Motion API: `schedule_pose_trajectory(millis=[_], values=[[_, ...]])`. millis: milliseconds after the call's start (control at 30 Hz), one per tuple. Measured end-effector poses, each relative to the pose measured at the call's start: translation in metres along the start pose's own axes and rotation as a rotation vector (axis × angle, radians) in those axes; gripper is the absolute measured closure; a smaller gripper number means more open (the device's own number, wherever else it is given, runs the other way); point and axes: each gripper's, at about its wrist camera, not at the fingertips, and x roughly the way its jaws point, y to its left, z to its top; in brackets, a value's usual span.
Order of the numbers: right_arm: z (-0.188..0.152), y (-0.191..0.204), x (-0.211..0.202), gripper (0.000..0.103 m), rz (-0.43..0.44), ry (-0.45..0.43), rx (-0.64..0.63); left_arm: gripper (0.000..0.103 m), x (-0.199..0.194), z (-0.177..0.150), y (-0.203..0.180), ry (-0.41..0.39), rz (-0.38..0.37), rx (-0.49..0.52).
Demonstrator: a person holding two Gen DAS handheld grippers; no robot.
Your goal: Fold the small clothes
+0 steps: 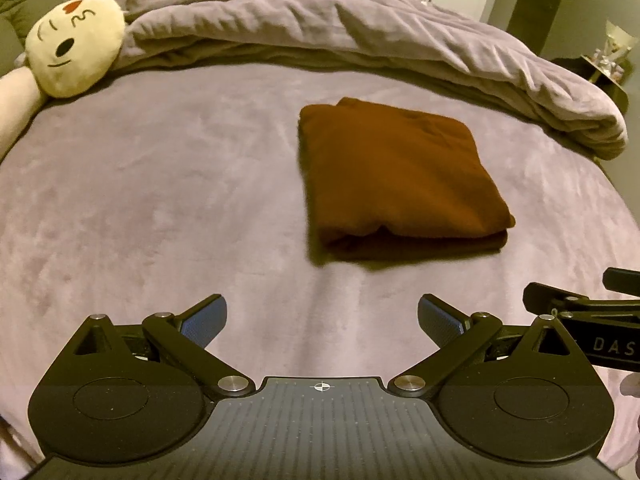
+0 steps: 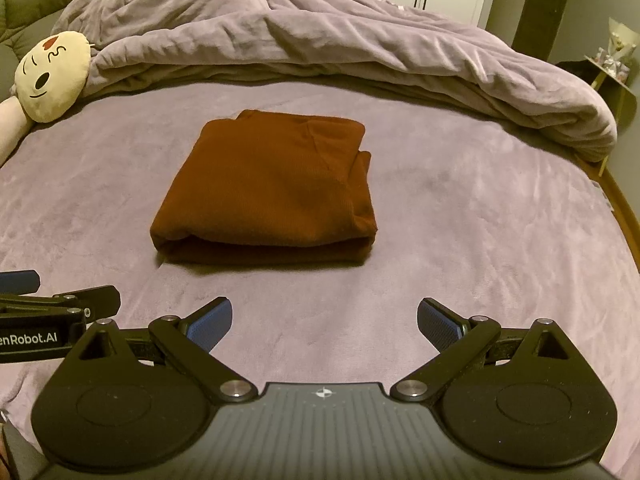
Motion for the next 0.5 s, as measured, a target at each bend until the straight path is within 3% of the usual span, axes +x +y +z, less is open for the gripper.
schedule_pose_trajectory(millis=[500], values=[[-0.0001, -0.0019, -0.0010, 0.004, -0.003, -0.011, 0.001, 0.000, -0.0006, 0.0002, -0.0039, -0.001, 0.000, 0.026]])
